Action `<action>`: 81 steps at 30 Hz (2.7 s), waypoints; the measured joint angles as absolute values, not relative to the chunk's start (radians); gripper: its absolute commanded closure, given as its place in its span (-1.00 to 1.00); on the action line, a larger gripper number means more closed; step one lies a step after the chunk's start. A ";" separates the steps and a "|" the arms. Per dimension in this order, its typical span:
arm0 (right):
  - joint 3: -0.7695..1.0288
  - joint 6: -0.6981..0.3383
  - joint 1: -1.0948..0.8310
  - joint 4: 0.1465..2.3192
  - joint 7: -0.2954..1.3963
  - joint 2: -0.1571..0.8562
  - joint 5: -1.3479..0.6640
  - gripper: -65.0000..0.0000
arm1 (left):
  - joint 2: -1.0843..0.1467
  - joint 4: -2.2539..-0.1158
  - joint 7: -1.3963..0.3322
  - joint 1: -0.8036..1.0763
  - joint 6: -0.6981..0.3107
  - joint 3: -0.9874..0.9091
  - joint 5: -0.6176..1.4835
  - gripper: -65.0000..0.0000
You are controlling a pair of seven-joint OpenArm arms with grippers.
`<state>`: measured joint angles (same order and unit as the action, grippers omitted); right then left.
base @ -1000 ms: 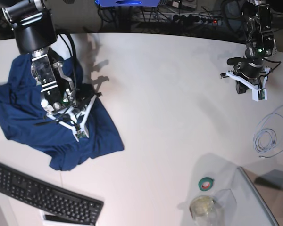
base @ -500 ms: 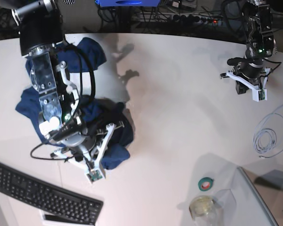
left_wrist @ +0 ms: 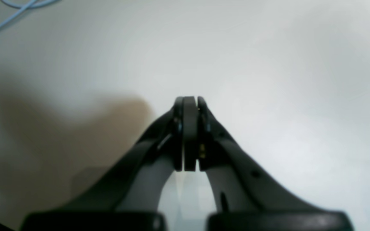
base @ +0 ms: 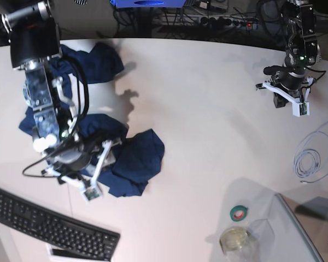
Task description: Layout the t-shirt on the table in an organized manner, then fold the t-shirt properly
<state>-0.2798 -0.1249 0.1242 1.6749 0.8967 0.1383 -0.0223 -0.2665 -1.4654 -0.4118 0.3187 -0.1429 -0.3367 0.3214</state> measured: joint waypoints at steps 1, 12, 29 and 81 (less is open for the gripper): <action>-0.332 -0.135 0.094 1.709 0.900 0.149 -0.033 -0.15 | -0.264 -1.466 -0.410 0.317 -0.143 -0.337 0.321 1.00; -0.503 -0.139 0.041 1.437 0.691 0.075 0.133 -0.15 | -0.258 -1.466 -0.408 0.313 -0.145 -0.326 0.321 1.00; -0.411 -0.132 0.220 1.037 0.503 0.027 0.138 0.40 | -0.263 -1.418 -0.408 0.315 -0.144 -0.335 0.322 1.00; 0.118 -0.244 -0.194 1.552 0.781 0.010 0.139 -0.07 | -0.150 -1.471 -0.406 0.150 -0.322 0.039 0.318 0.39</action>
